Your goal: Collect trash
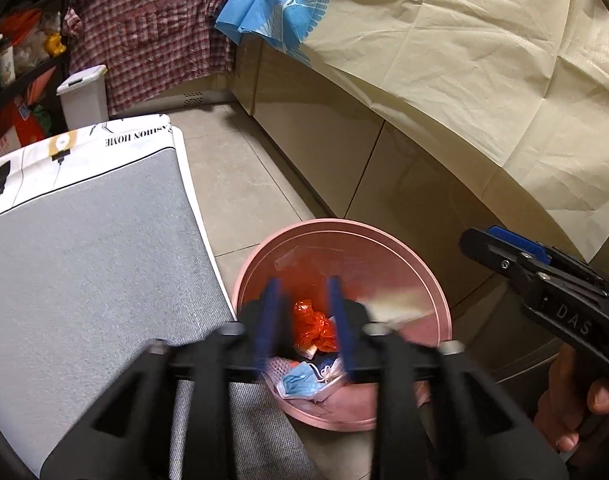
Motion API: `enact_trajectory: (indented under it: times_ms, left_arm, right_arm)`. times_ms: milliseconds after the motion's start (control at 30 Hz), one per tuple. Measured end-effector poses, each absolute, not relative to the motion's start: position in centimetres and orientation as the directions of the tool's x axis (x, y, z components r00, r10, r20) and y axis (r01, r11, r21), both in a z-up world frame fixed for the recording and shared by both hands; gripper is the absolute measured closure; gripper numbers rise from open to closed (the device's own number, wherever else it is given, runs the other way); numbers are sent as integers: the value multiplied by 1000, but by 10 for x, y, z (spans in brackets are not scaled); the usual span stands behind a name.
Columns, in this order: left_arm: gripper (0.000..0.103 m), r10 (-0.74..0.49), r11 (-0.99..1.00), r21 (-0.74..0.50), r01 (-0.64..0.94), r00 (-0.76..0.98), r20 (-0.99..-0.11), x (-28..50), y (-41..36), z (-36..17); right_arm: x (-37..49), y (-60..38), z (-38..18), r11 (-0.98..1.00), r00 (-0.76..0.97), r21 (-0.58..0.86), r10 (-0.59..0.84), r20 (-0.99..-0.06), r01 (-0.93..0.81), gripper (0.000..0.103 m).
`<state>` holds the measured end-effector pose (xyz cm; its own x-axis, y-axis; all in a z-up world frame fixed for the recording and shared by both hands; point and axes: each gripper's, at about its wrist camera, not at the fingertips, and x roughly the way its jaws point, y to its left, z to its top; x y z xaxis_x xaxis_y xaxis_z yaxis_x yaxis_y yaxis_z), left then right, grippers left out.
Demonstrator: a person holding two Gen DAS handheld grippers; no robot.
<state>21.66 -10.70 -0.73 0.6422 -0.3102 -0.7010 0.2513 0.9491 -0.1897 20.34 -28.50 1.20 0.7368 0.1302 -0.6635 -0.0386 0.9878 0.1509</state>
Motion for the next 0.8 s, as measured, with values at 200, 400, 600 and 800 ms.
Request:
enact_trajectory:
  times_ms: [200, 400, 600, 800]
  left_arm:
    - [67, -304, 952, -186, 245, 649, -697, 208, -99, -6]
    - [65, -290, 956, -177, 234, 662, -691, 186, -86, 4]
    - [46, -267, 963, -162, 215, 695, -667, 153, -68, 23]
    - [33, -258, 966, -163, 201, 718, -647, 113, -49, 40]
  right_arm:
    - [202, -287, 12, 987, 744, 157, 121, -658, -22, 55]
    - [193, -287, 15, 986, 756, 163, 125, -643, -25, 50]
    - [163, -280, 34, 992, 805, 121, 90, -586, -22, 24]
    - [101, -270, 51, 993, 845, 118, 74, -529, -13, 10]
